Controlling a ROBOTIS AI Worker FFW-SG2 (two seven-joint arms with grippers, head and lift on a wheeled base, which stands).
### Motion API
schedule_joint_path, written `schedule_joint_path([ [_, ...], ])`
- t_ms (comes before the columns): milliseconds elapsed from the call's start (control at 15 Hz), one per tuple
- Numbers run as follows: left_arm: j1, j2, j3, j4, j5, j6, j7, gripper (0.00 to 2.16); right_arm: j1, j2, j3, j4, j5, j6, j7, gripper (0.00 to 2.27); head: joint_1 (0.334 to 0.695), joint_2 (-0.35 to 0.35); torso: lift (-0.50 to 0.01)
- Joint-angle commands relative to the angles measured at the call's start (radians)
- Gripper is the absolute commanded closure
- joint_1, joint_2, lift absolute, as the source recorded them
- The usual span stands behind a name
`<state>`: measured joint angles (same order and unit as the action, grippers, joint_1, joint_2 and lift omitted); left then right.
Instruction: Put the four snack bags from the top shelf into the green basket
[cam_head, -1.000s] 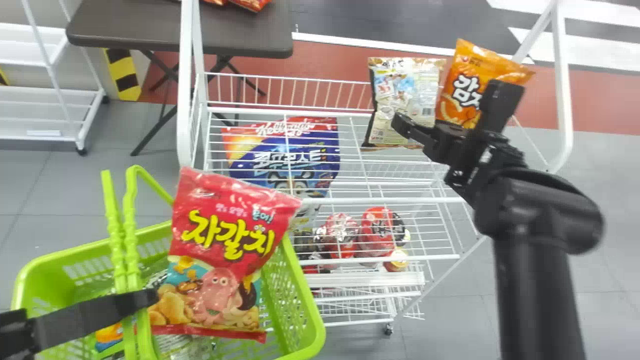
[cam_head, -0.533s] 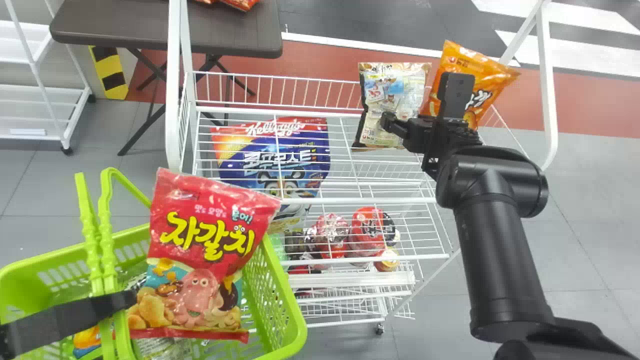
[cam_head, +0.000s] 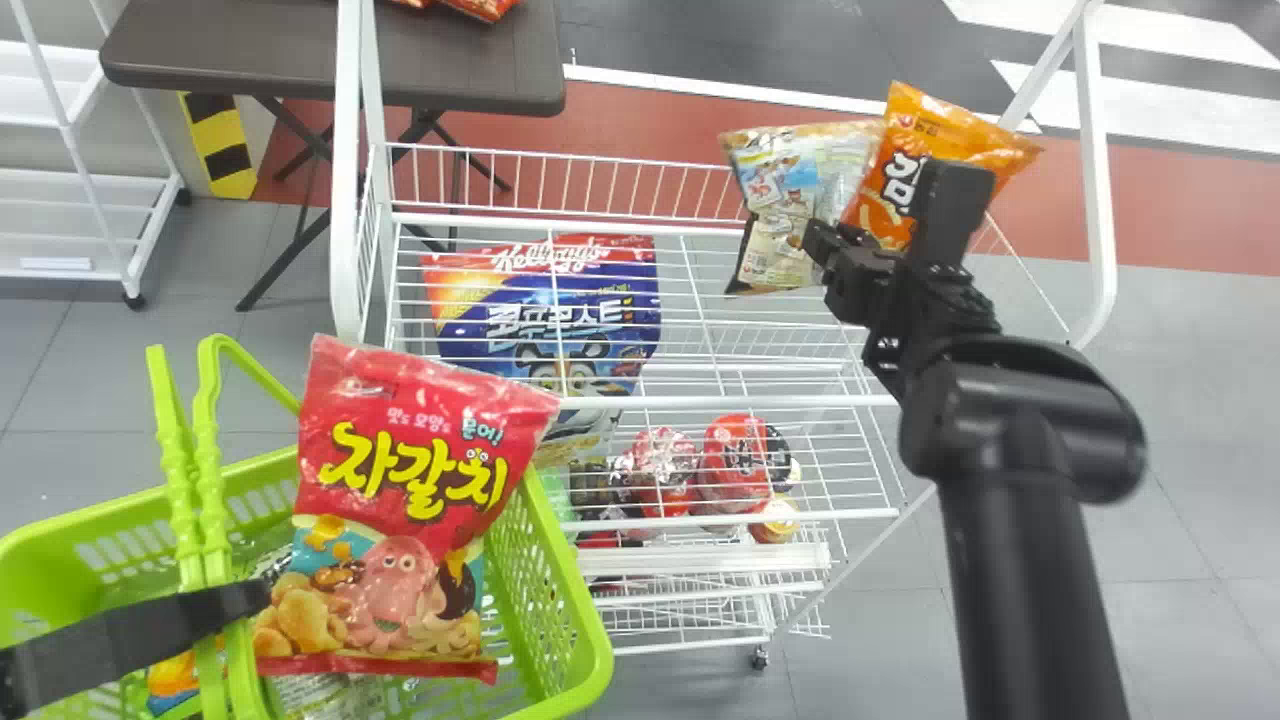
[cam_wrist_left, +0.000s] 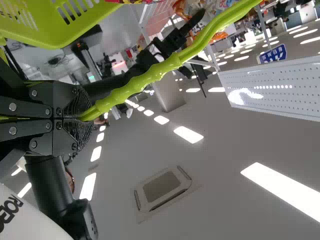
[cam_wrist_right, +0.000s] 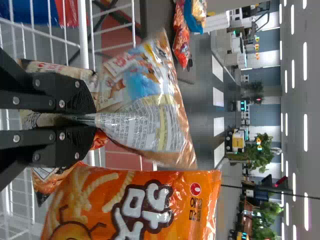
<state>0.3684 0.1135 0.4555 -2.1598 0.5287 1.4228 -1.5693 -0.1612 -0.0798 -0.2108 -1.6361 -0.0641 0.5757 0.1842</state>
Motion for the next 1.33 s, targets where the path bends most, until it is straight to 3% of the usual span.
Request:
schedule_joint_path([
  [0,0.000,0.000,0.008,0.000,0.002,0.000,-0.011,2.15,0.141,-0.002,-0.007,-0.274,-0.132,0.169,0.001,2.26,0.695,-0.224,-0.003],
  [267,-0.003,-0.003,0.003,0.000,0.004,0.000,-0.011,2.15,0.285,-0.002,0.076,-0.623,-0.256,0.491,0.008,2.26,0.695,-0.165,-0.003],
  [400,-0.003,-0.005,0.000,-0.005,0.004,0.003,-0.011,2.15,0.298,0.000,0.166,-0.691,-0.258,0.672,0.011,2.26,0.695,-0.104,-0.003],
  [533,-0.005,-0.006,0.000,-0.012,0.004,0.003,-0.011,2.15,0.295,0.000,0.251,-0.722,-0.263,0.807,0.011,2.26,0.695,0.003,-0.003],
  [800,-0.005,-0.005,-0.001,-0.015,0.002,0.003,-0.011,2.15,0.256,0.005,0.280,-0.791,-0.335,0.979,0.001,2.26,0.695,0.128,-0.003],
  [1267,-0.005,-0.002,0.000,-0.015,-0.001,0.003,-0.011,2.15,0.223,-0.005,0.248,-0.832,-0.327,0.997,-0.003,2.26,0.695,0.143,-0.003],
])
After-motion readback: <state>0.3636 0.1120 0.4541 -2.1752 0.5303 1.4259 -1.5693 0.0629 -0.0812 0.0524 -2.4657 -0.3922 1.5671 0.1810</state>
